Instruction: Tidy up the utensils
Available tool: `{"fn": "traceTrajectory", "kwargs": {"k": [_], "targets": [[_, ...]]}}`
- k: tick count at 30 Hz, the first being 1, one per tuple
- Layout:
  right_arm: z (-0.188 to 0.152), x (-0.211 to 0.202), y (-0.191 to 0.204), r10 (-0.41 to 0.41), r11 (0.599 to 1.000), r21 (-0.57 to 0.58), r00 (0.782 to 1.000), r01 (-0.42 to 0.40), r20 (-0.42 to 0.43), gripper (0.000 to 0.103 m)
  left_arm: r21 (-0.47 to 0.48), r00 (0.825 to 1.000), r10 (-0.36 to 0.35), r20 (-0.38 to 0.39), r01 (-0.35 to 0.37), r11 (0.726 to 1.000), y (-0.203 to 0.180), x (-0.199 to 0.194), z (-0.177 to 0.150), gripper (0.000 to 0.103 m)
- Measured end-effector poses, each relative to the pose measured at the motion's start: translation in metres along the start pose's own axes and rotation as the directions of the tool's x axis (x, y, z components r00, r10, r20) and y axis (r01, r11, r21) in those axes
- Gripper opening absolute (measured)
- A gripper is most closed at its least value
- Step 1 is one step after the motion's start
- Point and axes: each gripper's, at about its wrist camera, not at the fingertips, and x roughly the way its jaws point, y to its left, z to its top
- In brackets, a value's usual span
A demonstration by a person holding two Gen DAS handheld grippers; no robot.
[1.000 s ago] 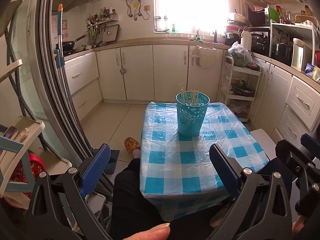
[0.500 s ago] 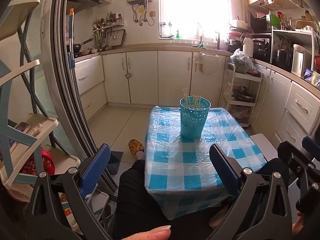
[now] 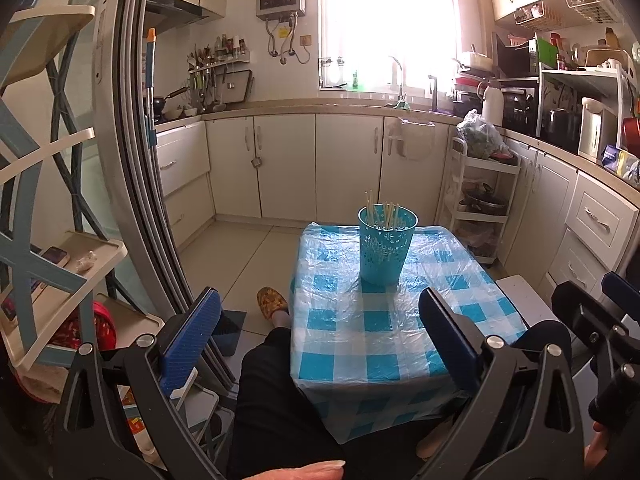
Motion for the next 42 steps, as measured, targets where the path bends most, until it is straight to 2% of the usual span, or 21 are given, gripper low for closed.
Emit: {"fn": "traceTrajectory", "kwargs": {"k": [42], "targets": [[0.001,-0.012,0.006,-0.003,1.000,-0.011,0.999,0.003,0.041,0.096,0.003,1.000,-0.001,0.022,0.001,1.000,-0.003,-0.013,0.004,0.095]]}}
